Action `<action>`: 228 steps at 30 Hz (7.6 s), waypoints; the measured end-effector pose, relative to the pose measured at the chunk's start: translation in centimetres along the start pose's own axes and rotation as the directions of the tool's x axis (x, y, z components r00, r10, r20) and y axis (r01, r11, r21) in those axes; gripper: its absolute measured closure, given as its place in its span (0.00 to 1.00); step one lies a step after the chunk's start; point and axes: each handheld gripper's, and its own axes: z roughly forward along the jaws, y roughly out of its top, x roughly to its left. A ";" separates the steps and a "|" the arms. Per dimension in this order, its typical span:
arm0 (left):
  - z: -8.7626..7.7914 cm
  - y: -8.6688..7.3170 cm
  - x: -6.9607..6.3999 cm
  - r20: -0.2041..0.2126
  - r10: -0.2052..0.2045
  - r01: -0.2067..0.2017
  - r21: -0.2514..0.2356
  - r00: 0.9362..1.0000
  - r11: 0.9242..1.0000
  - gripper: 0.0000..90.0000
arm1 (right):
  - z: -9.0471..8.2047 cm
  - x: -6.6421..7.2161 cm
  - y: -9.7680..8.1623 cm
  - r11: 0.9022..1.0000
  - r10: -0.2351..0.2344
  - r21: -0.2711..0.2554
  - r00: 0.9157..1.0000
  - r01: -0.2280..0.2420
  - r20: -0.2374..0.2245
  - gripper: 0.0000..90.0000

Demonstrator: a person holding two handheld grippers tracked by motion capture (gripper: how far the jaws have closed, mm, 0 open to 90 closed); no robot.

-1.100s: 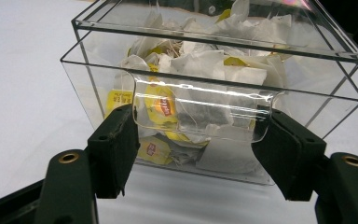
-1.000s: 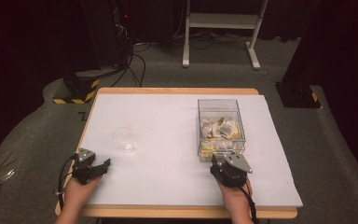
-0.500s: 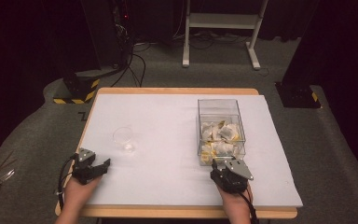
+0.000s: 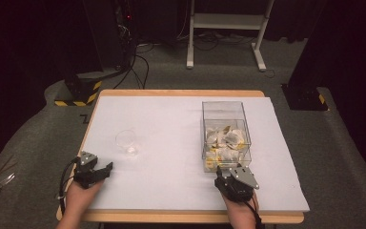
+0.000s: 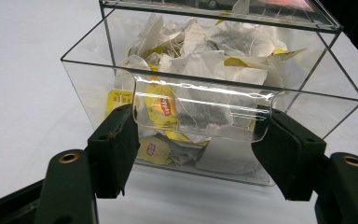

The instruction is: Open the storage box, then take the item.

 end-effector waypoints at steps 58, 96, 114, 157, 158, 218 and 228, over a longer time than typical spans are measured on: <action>0.0 0.0 0.0 0.000 -0.001 0.001 0.000 1.000 1.000 0.36 | 2.2 -8.4 3.6 0.996 0.042 -0.078 0.998 -0.046 -0.047 0.71; 0.0 0.0 0.0 -0.001 -0.002 0.002 -0.001 1.000 1.000 0.36 | 3.0 -8.1 2.0 0.995 0.075 -0.060 0.996 -0.078 -0.056 0.83; 0.0 0.0 0.0 0.000 -0.002 0.002 0.000 1.000 1.000 0.36 | 2.7 -8.3 1.3 0.994 0.090 -0.054 0.995 -0.093 -0.053 0.82; 0.1 0.0 -0.1 -0.001 -0.010 0.010 -0.011 1.000 1.000 0.36 | 0.0 -8.0 -0.6 0.997 0.062 -0.042 0.994 -0.066 -0.095 0.88; 0.1 0.0 -0.1 -0.001 -0.010 0.010 -0.010 1.000 1.000 0.36 | -0.1 -7.9 -0.7 0.997 0.065 -0.042 0.993 -0.070 -0.096 0.88; 0.1 0.0 -0.1 -0.001 -0.010 0.010 -0.011 1.000 1.000 0.36 | -1.0 -8.8 1.6 0.994 0.063 -0.087 0.992 -0.073 -0.113 0.72; 0.0 0.0 -0.1 -0.003 0.001 -0.001 -0.008 1.000 1.000 0.37 | 0.3 -10.4 1.8 0.994 0.058 -0.084 0.994 -0.066 -0.092 0.71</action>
